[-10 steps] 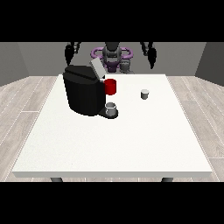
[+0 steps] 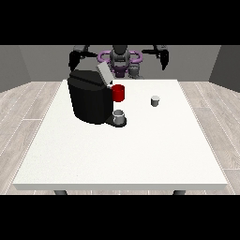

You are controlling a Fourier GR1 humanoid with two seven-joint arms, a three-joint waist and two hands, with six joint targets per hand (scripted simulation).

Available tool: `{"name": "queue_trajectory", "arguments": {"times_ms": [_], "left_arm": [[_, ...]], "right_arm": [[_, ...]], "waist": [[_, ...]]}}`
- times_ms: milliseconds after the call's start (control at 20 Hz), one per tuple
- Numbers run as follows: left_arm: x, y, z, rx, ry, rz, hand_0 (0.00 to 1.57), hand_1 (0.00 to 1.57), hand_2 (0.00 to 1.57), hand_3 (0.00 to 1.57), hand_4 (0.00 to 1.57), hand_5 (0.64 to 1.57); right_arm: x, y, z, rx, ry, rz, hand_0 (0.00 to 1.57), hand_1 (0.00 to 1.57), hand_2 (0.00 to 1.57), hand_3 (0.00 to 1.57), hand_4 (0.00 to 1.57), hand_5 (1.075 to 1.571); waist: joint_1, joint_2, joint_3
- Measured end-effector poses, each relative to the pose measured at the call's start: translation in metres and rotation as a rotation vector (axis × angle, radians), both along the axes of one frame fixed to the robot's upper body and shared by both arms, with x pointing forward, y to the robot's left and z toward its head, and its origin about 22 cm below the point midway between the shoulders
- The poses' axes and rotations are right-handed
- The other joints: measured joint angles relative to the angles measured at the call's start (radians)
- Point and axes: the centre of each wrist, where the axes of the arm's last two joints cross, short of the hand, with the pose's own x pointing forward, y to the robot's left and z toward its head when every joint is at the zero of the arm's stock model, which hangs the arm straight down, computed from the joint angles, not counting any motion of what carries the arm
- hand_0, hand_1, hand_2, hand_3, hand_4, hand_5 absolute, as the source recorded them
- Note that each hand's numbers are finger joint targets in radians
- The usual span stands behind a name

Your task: Insert the coffee pod into the coffee machine and close the lid

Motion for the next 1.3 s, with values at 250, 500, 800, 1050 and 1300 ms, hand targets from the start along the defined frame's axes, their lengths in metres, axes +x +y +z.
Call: {"name": "queue_trajectory", "arguments": {"times_ms": [250, 500, 800, 1050, 1300], "left_arm": [[0.019, 0.025, 0.013, 0.128, -0.016, 0.002, 0.00, 0.00, 0.00, 0.00, 0.00, 1.571], [0.043, 0.052, 0.023, 0.180, 0.041, 0.028, 0.00, 0.00, 0.00, 0.00, 0.00, 1.571], [0.073, 0.070, 0.031, 0.230, 0.106, 0.053, 0.00, 0.00, 0.00, 0.00, 0.00, 1.571], [0.089, 0.079, 0.025, 0.261, 0.144, 0.075, 0.00, 0.00, 0.00, 0.00, 0.00, 1.571], [0.098, 0.080, 0.017, 0.318, 0.196, 0.072, 0.00, 0.00, 0.00, 0.00, 0.00, 1.571]], "right_arm": [[0.007, 0.009, 0.001, 0.026, -0.063, -0.022, 0.00, 0.00, 0.00, 0.00, 0.17, 1.571], [0.011, 0.015, 0.010, 0.035, -0.104, 0.011, 0.00, 0.00, 0.00, 0.00, 0.17, 1.571], [0.018, 0.032, 0.019, 0.039, -0.147, 0.054, 0.00, 0.00, 0.00, 0.00, 0.28, 1.571], [0.029, 0.035, 0.029, 0.044, -0.160, 0.066, 0.00, 0.00, 0.00, 0.00, 0.33, 1.571], [0.034, 0.041, 0.024, 0.041, -0.143, 0.052, 0.00, 0.00, 0.00, 0.00, 0.39, 1.571]], "waist": [[-0.031, 0.041, 0.0016], [-0.083, 0.078, 0.0021], [-0.128, 0.133, 0.0022], [-0.136, 0.178, 0.0020], [-0.129, 0.192, 0.0021]]}}
